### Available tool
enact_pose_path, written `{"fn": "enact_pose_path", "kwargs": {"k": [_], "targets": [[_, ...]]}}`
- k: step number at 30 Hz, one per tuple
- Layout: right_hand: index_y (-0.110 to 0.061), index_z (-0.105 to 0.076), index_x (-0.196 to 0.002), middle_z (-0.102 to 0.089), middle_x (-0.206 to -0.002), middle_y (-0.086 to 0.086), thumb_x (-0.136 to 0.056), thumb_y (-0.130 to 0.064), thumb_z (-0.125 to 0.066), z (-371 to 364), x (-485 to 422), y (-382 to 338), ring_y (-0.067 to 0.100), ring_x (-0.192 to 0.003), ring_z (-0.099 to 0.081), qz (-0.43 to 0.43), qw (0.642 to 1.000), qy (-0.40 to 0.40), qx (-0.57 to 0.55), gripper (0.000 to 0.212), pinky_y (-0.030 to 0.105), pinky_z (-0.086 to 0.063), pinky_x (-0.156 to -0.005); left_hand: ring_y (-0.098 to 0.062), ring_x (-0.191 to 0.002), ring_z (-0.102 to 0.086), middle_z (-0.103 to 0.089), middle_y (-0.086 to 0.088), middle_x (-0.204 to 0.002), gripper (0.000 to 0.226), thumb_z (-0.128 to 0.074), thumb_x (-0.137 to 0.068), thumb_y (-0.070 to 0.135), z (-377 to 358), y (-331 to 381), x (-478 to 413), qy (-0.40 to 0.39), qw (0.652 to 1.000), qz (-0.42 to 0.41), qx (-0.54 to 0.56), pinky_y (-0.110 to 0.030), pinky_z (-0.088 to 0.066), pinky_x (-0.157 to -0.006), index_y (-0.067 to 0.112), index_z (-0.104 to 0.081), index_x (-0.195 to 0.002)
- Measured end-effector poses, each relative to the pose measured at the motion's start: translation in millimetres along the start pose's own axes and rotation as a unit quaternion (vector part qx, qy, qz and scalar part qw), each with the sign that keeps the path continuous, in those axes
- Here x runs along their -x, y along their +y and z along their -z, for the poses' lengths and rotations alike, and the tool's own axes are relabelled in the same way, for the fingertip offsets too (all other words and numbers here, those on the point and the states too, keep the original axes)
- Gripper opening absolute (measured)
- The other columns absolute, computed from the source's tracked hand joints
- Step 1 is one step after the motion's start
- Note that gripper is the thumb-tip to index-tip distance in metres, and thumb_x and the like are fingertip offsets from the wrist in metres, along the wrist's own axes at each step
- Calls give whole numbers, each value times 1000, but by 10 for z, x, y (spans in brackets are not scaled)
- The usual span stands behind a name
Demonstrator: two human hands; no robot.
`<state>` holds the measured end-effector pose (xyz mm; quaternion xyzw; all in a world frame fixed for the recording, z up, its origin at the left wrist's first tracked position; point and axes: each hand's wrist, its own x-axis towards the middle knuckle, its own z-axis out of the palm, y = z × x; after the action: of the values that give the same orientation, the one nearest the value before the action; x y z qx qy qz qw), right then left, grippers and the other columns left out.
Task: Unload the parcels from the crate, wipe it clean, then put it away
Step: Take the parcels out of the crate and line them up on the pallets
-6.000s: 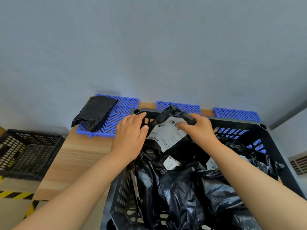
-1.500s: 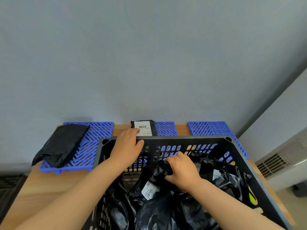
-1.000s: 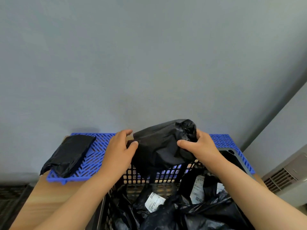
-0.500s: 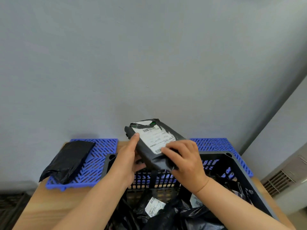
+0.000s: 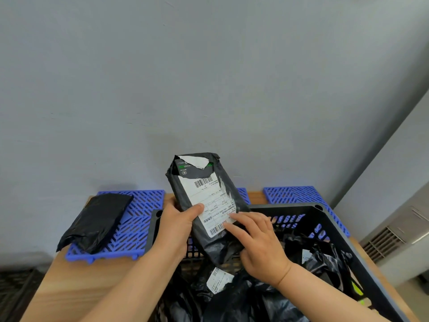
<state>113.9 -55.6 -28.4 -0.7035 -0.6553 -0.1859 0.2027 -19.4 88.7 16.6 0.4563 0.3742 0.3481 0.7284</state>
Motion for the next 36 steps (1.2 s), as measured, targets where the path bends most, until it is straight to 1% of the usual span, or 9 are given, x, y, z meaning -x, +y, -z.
{"fn": "enact_pose_path", "kwargs": {"k": [4, 7, 10, 13, 17, 21, 27, 32, 36], "targets": [[-19, -62, -114, -50, -128, -2, -69, -8, -41, 7, -3, -81, 21, -120, -42, -79, 994, 34, -68, 51, 37, -33, -102, -10, -76, -70, -69, 1, -97, 40, -66, -81, -5, 56, -27, -2, -10, 1000, -15, -7, -20, -52, -54, 11, -51, -114], [-21, -58, -120, -46, -132, -5, -80, -23, -51, 16, -68, -196, 16, -124, -39, -160, 980, 58, -100, 41, 38, -34, -103, -15, -83, -70, -70, -2, -100, 37, -67, -80, -4, 68, -74, -7, -28, 999, -15, -2, -27, -53, -62, 17, -53, -107], [-29, -41, -136, -31, -144, -7, -78, -50, -56, 45, -139, -335, 9, -134, -25, -230, 965, 15, -126, 64, 32, -23, -108, -17, -88, -71, -71, -2, -102, 43, -68, -80, -3, 12, -150, 2, -63, 998, -18, -11, -37, -57, -71, 19, -53, -113], [-39, -18, -144, -9, -151, -11, -69, -62, -57, 87, -173, -383, 5, -139, -9, -303, 941, -30, -151, 88, 30, -15, -113, -18, -91, -70, -71, -3, -104, 45, -68, -80, -4, -141, -251, 66, -77, 997, -21, -13, -39, -58, -76, 16, -51, -117], [-43, -3, -145, 2, -151, -18, -64, -65, -64, 192, -148, -226, 11, -140, -12, -348, 917, -60, -184, 104, 38, -23, -114, -16, -91, -69, -69, -4, -105, 47, -68, -79, -4, -395, -370, 144, -65, 997, -35, -11, -32, -57, -71, 14, -50, -119], [-43, 4, -145, 5, -149, -22, -57, -69, -66, 317, -103, 71, 11, -140, -15, -337, 912, -94, -213, 115, 40, -28, -112, -13, -86, -70, -69, -4, -102, 45, -69, -78, -4, -714, -437, 173, -53, 997, -51, -20, -31, -57, -68, 15, -50, -115], [-44, 4, -144, -4, -144, -25, -49, -65, -71, 581, 75, 894, 6, -138, -15, -372, 857, -90, -345, 122, 41, -28, -113, -11, -92, -69, -68, -2, -107, 37, -66, -84, 10, -1547, -552, 294, -82, 995, -56, -13, -26, -55, -70, 19, -51, -117], [-40, -2, -146, -14, -140, -17, -49, -50, -73, 837, 220, 1704, 8, -134, -21, -393, 833, -86, -380, 120, 36, -31, -110, -19, -103, -66, -68, -6, -113, 24, -49, -95, 20, -2295, -713, 323, -120, 992, -35, -2, -40, -52, -90, 21, -54, -118], [-38, -9, -146, -21, -141, -12, -54, -43, -72, 903, 283, 2196, 10, -131, -29, -405, 805, -62, -429, 112, 36, -37, -105, -12, -97, -67, -71, 3, -104, 24, -42, -99, 23, -2720, -792, 228, -111, 992, -51, -35, -28, -55, -78, 23, -57, -118]]}}
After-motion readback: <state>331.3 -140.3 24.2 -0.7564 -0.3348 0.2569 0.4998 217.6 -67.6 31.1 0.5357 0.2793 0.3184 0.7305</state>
